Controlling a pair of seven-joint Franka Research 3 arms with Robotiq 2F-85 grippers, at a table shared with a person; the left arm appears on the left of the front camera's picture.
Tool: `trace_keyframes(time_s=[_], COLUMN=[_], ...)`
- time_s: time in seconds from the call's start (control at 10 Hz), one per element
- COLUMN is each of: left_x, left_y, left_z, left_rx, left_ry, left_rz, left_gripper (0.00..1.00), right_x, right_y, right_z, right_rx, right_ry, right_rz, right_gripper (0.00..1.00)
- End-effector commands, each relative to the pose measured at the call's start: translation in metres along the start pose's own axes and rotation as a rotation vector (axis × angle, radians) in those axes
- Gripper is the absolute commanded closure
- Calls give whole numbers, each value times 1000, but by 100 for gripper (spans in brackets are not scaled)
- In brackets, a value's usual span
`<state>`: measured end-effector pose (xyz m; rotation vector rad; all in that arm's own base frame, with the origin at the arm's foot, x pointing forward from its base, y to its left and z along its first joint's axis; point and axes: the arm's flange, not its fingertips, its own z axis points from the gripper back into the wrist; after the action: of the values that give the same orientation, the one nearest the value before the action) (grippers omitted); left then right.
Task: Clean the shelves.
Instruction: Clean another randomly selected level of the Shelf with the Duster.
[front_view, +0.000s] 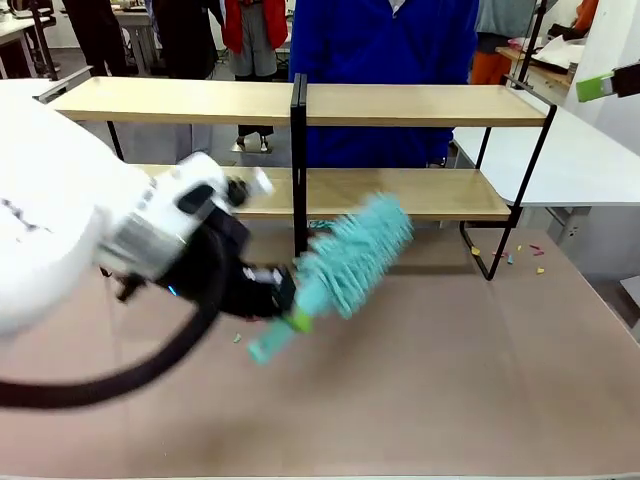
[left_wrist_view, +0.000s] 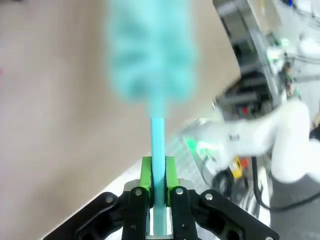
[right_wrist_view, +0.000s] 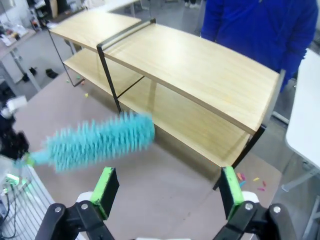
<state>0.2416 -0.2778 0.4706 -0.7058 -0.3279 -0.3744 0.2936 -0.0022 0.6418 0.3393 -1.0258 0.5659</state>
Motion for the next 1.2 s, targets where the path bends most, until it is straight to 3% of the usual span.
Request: trace_keyframes(time_s=[0.0, 0.3, 0.5, 0.6, 1.1], left_x=[-24, -36, -45, 44, 44], left_y=[57, 98, 112, 67, 67], left_z=[58, 111, 111, 111, 111], left_rx=[137, -19, -56, 26, 26], left_ry=[-138, -236, -205, -216, -216], left_rz=[27, -138, -79, -93, -93], left_gripper=[87, 87, 87, 87, 87], right_x=[-1, -1, -1, -1, -1], right_y=[0, 0, 0, 0, 0], right_z=[-1, -1, -1, -1, -1], right_rx=[5, 5, 5, 5, 5], right_ry=[-3, -3, -3, -3, -3], right_rz=[5, 5, 5, 5, 5], right_gripper=[0, 0, 0, 0, 0])
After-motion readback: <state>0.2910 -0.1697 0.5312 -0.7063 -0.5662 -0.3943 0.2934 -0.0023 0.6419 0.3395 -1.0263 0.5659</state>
